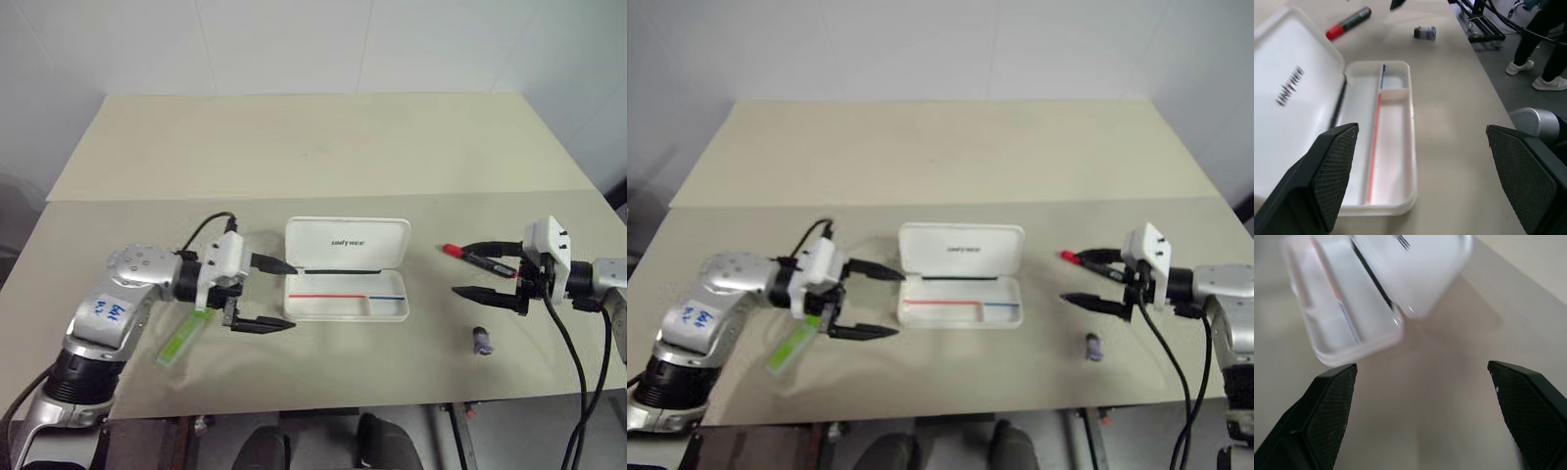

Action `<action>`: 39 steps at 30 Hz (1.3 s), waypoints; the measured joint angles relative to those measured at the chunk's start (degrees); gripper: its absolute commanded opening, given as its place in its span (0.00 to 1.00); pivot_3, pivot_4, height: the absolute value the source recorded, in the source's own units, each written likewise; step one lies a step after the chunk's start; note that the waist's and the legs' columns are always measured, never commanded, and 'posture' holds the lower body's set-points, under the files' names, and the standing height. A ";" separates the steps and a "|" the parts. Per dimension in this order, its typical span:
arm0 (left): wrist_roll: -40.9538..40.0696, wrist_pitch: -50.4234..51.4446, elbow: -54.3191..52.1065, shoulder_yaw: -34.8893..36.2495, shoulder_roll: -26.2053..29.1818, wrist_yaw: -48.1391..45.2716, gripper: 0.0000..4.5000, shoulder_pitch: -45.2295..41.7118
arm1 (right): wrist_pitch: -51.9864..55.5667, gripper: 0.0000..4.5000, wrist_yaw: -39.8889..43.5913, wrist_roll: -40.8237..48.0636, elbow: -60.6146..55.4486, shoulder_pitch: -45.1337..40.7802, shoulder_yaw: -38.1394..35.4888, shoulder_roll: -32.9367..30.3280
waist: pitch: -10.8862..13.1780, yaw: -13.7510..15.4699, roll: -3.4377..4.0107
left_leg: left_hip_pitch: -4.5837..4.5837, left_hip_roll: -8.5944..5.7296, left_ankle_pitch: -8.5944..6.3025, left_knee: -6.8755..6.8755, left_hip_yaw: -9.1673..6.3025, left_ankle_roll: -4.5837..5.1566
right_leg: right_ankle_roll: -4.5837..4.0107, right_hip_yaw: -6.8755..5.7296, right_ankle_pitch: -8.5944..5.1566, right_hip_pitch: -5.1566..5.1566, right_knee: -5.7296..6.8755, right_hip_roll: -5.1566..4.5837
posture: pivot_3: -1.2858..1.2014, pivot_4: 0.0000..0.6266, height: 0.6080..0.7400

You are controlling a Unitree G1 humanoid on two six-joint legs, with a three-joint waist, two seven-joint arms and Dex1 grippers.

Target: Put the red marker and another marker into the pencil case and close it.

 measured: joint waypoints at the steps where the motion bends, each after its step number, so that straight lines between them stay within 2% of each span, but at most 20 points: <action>1: -0.20 -0.17 0.21 0.68 0.52 -0.23 0.99 0.03 | -0.85 1.00 0.16 -0.83 2.00 -1.02 0.39 0.01 | 0.00 -0.02 0.00 | -0.02 0.00 0.00 0.00 0.00 0.00 | 0.00 0.00 0.00 -0.04 0.00 0.00 | 0.52 0.24 1.00; 11: -1.04 -2.60 2.29 5.01 2.97 0.71 0.99 0.17 | -12.25 1.00 -2.16 -12.89 32.87 -16.84 5.86 3.60 | 0.01 -1.03 0.02 | -0.01 0.05 0.00 0.00 0.12 0.00 | 0.00 0.02 0.00 -0.05 0.01 0.00 | 0.52 0.24 1.00; 17: -1.05 -2.57 2.03 5.41 3.45 2.31 0.99 0.54 | -14.86 1.00 -4.40 -17.97 43.78 -23.46 8.02 5.51 | 0.00 -2.05 -0.01 | 0.00 0.05 0.00 -0.02 0.14 0.00 | 0.00 0.03 0.00 -0.07 0.01 0.00 | 0.52 0.24 1.00; 24: -1.15 -2.04 -0.35 5.45 3.66 3.98 1.00 1.19 | -15.74 0.50 -4.91 -21.02 47.35 -26.28 9.81 7.57 | -0.15 -2.65 -0.29 | 0.32 0.07 -0.01 0.08 0.11 -0.03 | -0.01 0.07 0.07 0.64 0.00 -0.01 | 0.52 0.24 1.00; 28: -1.38 -1.60 -1.37 5.89 3.79 4.55 1.00 2.72 | -17.36 0.21 -4.91 -21.54 47.27 -26.26 10.11 8.54 | -0.19 -2.82 -0.35 | 0.43 0.07 0.03 0.10 0.15 -0.12 | -0.12 0.17 0.30 0.67 0.04 -0.01 | 0.52 0.24 1.00; 35: -1.51 -1.60 -2.76 5.92 3.58 5.81 1.00 4.68 | -22.98 0.21 -9.96 -23.22 45.57 -25.82 10.42 9.39 | -0.15 -2.86 -0.29 | 0.68 0.14 0.13 0.10 0.22 -0.24 | -0.18 0.26 0.39 0.54 0.08 0.06 | 0.52 0.24 1.00; 39: -1.50 -1.92 -2.67 4.89 3.08 6.15 1.00 4.50 | -24.49 0.21 -13.52 -23.15 43.60 -25.72 10.00 10.00 | 0.04 -2.86 0.02 | 0.58 0.14 0.13 0.01 0.31 -0.24 | -0.21 0.34 0.36 0.30 0.04 0.09 | 0.52 0.24 1.00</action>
